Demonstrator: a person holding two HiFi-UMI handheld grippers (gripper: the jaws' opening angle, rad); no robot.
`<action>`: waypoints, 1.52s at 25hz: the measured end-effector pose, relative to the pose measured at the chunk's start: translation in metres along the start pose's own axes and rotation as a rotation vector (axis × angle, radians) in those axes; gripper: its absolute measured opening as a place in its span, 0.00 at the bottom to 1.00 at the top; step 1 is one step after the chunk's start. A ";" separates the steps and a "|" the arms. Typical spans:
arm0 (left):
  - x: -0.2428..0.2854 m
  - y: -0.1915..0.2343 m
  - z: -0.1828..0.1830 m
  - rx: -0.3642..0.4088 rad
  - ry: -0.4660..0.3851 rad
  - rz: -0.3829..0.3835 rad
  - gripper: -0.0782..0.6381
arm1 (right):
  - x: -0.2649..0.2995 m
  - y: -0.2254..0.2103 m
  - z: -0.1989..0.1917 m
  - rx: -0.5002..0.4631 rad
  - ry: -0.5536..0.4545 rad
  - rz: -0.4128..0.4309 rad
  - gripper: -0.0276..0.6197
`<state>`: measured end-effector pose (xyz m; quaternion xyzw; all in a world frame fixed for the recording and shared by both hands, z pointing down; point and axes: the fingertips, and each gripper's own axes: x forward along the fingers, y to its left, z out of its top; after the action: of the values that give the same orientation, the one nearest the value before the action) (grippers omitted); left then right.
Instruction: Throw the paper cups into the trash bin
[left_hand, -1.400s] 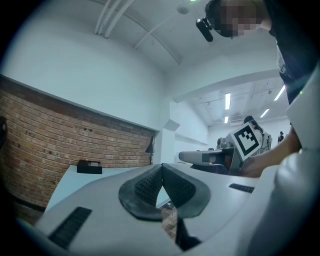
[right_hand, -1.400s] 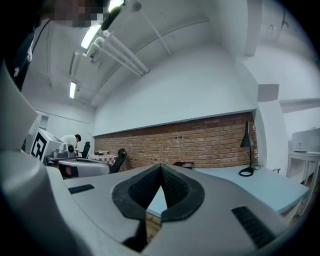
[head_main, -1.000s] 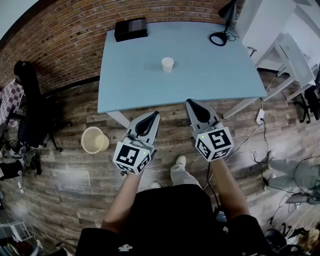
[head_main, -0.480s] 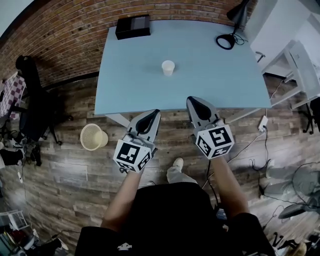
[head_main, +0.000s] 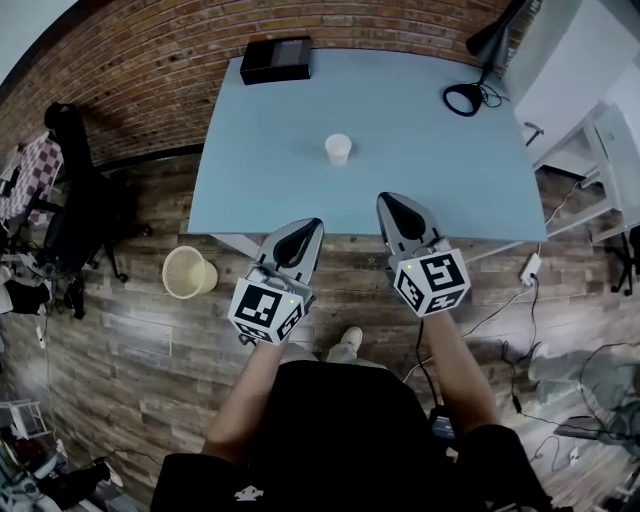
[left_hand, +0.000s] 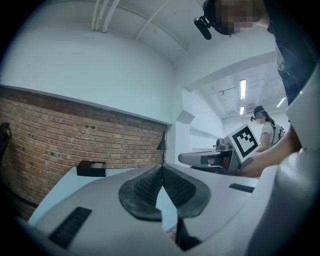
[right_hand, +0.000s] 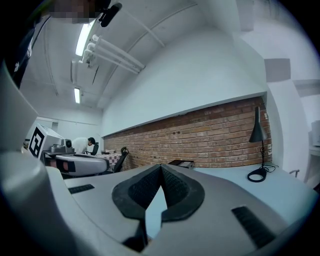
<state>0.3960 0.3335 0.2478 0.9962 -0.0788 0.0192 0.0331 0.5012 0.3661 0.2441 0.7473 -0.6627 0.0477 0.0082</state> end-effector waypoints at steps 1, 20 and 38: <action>0.002 0.001 -0.001 0.003 0.003 0.002 0.12 | 0.002 -0.003 0.000 0.004 -0.001 0.001 0.05; 0.069 0.042 -0.008 0.015 0.021 -0.038 0.12 | 0.048 -0.042 -0.011 0.025 0.015 -0.037 0.05; 0.153 0.119 -0.055 0.082 0.198 -0.269 0.12 | 0.136 -0.091 -0.037 0.128 0.074 -0.188 0.05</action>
<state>0.5268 0.1962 0.3165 0.9915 0.0596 0.1157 0.0024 0.6054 0.2453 0.2966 0.8028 -0.5846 0.1165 -0.0104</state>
